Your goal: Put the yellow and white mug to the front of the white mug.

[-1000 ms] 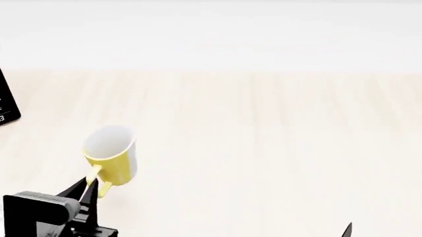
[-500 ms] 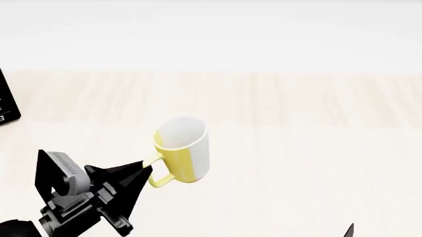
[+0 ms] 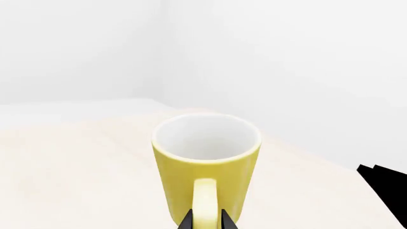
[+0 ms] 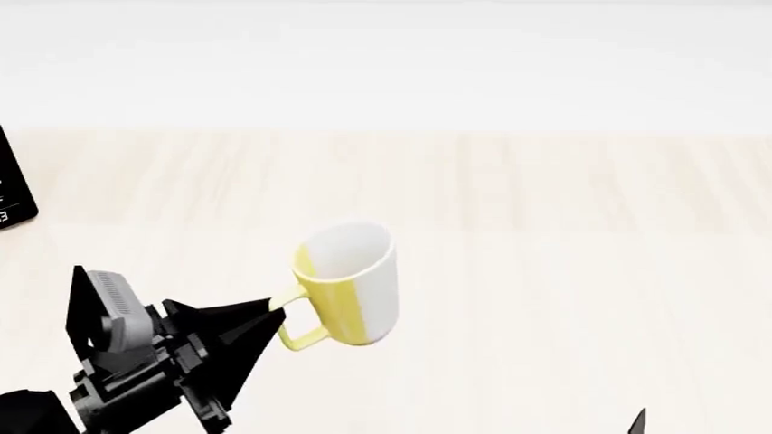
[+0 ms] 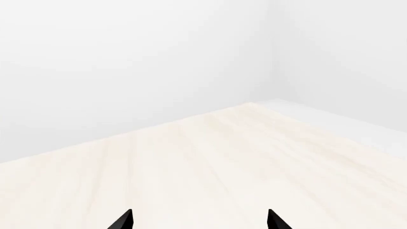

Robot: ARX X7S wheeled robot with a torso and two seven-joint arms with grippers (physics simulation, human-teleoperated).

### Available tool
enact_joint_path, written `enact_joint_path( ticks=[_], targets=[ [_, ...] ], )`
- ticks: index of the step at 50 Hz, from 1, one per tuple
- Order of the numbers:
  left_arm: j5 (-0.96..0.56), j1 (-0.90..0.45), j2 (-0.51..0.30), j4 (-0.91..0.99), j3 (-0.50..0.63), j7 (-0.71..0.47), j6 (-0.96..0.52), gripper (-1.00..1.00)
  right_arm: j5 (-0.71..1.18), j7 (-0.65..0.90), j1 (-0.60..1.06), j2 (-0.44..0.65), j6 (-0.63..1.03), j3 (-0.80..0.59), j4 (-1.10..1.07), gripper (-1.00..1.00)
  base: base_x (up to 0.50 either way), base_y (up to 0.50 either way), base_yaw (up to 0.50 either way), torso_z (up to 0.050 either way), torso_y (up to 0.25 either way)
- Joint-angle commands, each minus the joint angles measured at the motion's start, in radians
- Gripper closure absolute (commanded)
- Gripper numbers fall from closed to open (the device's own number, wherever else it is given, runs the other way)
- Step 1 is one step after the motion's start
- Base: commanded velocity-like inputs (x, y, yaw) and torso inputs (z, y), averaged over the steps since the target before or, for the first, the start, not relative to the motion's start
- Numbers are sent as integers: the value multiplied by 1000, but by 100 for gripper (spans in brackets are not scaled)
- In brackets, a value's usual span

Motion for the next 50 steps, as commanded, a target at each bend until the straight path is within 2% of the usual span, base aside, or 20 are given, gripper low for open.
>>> enact_joint_path(
  ticks=[1,8,15,23,32,50],
  targets=[
    [-42,-23,-2,-38,-2,56,-22,100,3,3,3,4,-2,-5,6,-100,0,0,0,0,0],
    [-22,-57,-19,-95,42,144,-34,100,3,5,2,6,-4,-8,6,-100,0,0,0,0,0],
    [121,-124,-31,-202,143,194,45,100,7,8,0,9,-5,-6,6,-100,0,0,0,0,0],
    [110,-151,-45,-221,135,210,37,100,9,11,-2,12,-7,-9,5,-100,0,0,0,0,1],
    [122,-97,-75,-116,168,223,32,100,14,15,-4,15,-9,-8,1,-100,0,0,0,0,0],
    [115,-57,-68,-105,189,267,63,100,17,21,-5,19,-14,-14,2,-100,0,0,0,0,0]
  ],
)
